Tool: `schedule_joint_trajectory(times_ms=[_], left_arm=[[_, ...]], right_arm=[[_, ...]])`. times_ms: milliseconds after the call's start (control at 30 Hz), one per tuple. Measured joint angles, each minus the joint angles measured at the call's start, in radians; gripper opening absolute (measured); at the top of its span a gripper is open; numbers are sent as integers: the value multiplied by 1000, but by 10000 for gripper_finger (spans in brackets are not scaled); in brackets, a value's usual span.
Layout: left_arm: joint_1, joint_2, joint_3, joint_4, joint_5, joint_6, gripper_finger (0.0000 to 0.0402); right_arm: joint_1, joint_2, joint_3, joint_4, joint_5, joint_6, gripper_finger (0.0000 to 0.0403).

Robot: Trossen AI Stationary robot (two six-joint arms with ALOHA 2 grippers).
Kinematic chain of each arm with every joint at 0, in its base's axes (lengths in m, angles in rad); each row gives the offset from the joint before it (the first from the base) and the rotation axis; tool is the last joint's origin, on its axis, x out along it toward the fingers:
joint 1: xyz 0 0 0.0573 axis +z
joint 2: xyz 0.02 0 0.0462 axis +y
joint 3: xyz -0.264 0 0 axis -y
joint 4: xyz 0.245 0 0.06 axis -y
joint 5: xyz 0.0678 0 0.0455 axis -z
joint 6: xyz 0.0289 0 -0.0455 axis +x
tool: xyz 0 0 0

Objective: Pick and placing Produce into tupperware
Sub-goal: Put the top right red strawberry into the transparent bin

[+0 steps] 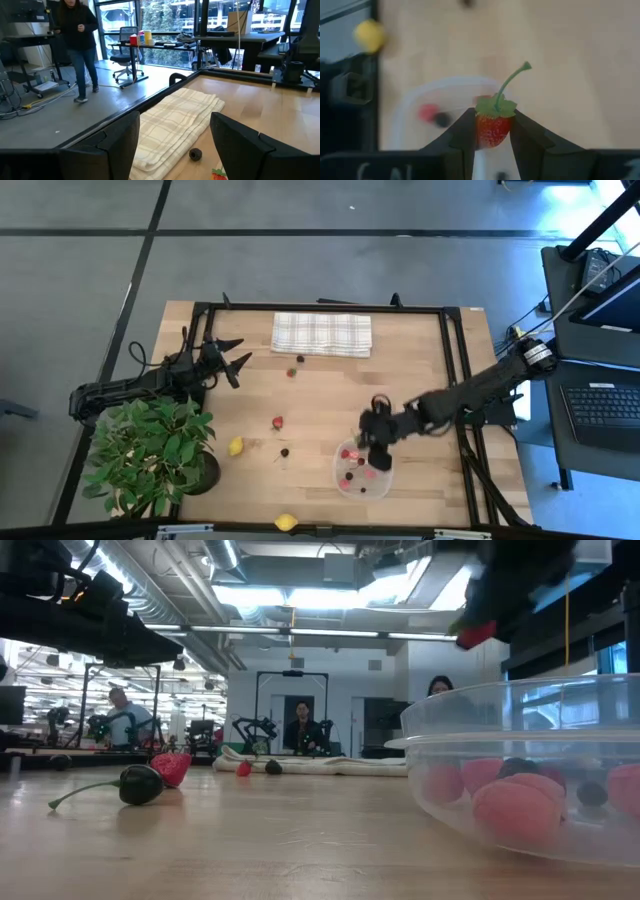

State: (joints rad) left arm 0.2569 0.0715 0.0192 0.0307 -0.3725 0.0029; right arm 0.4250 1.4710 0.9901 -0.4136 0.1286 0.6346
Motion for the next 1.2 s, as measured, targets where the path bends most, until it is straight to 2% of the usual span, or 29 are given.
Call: schedule_joint_trajectory(times_ms=[233, 400, 600, 1200], left_arm=[[0, 0, 0, 0, 0, -1, 237], [0, 0, 0, 0, 0, -1, 237], [0, 0, 0, 0, 0, -2, 237], [0, 0, 0, 0, 0, -1, 237]], right_arm=[[123, 111, 0, 190, -2, 15, 107], [144, 217, 0, 265, -2, 27, 105], [144, 298, 0, 267, -45, 152, 108], [144, 319, 0, 276, -49, 200, 127]])
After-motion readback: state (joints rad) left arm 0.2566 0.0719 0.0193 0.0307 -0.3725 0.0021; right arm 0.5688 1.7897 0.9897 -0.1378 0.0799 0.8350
